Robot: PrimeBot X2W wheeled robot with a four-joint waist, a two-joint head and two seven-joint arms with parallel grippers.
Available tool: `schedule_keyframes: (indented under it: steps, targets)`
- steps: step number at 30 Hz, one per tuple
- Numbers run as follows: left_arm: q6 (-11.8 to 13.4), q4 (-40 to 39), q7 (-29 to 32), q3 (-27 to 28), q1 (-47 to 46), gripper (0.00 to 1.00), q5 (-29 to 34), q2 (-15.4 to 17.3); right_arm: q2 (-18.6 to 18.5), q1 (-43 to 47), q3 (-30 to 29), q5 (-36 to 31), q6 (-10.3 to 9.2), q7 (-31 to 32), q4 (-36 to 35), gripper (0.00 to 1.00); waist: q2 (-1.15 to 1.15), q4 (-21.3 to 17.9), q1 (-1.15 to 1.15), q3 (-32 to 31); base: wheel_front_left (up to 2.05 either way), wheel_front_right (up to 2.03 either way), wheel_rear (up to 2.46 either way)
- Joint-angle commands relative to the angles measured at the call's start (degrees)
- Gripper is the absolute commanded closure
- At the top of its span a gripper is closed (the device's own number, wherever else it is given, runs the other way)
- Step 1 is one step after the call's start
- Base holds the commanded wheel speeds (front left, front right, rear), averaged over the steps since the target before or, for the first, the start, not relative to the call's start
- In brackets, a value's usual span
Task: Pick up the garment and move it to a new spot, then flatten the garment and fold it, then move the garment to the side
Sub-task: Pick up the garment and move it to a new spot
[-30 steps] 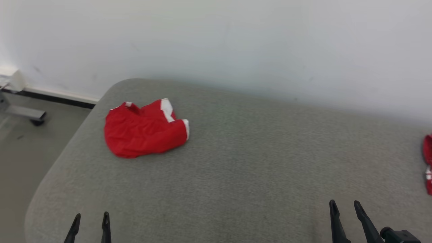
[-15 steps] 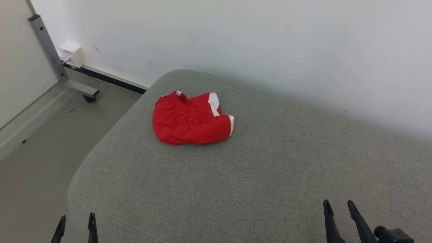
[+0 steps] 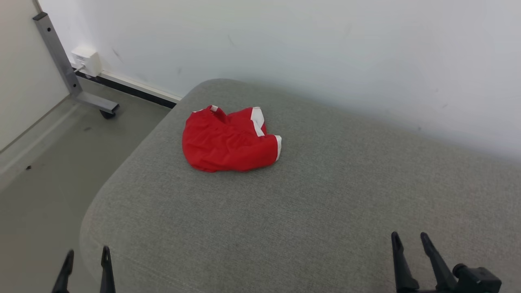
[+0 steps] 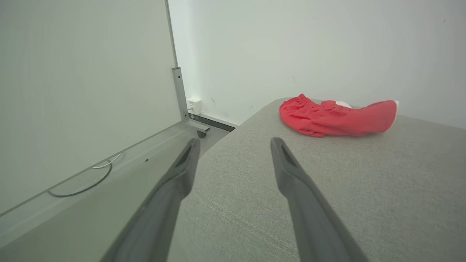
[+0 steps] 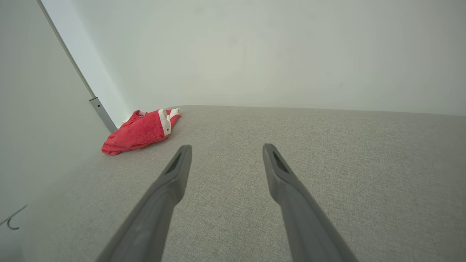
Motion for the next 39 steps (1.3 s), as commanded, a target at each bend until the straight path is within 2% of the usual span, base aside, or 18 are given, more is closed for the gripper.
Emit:
schedule_keyframes:
  steps: [1, 11, 23, 32, 39]
  targets:
    - [-0.21, 0.17, -0.17, -0.12, -2.07, 0.0, -0.39, 0.67, -0.57, -0.75, -0.63, -0.44, -0.17, 0.07, -0.29, 0.0, -0.01, -1.2, 0.0, 1.18, 0.0, 0.0, 0.0]
    - [-1.64, 3.12, 1.17, -2.31, -18.4, 0.0, -3.36, 3.91, -2.94, -4.99, -3.12, -1.48, -0.17, 1.57, -3.13, 0.0, -0.01, -9.26, 0.0, 8.77, 0.0, 0.0, 0.0]
    - [-2.27, 9.44, 5.6, -4.42, -41.09, 0.0, -6.41, 11.11, -4.21, -11.63, -4.97, -1.98, -0.17, 0.94, -5.74, 0.0, -0.01, -21.96, 0.0, 22.04, 0.0, 0.0, 0.0]
    - [-2.21, 17.78, 8.99, -7.4, -48.2, 0.0, -8.16, 15.76, -3.65, -13.65, -5.35, -2.37, -0.17, -0.24, -5.3, 0.0, -0.01, -26.59, 0.0, 25.66, 0.0, 0.0, 0.0]
    - [-2.22, 26.46, 12.02, -10.9, -50.91, 0.0, -12.51, 18.2, -4.35, -14.55, -6.05, -2.61, -0.17, -0.1, -5.67, 0.0, -0.01, -27.5, 0.0, 26.34, 0.0, 0.0, 0.0]
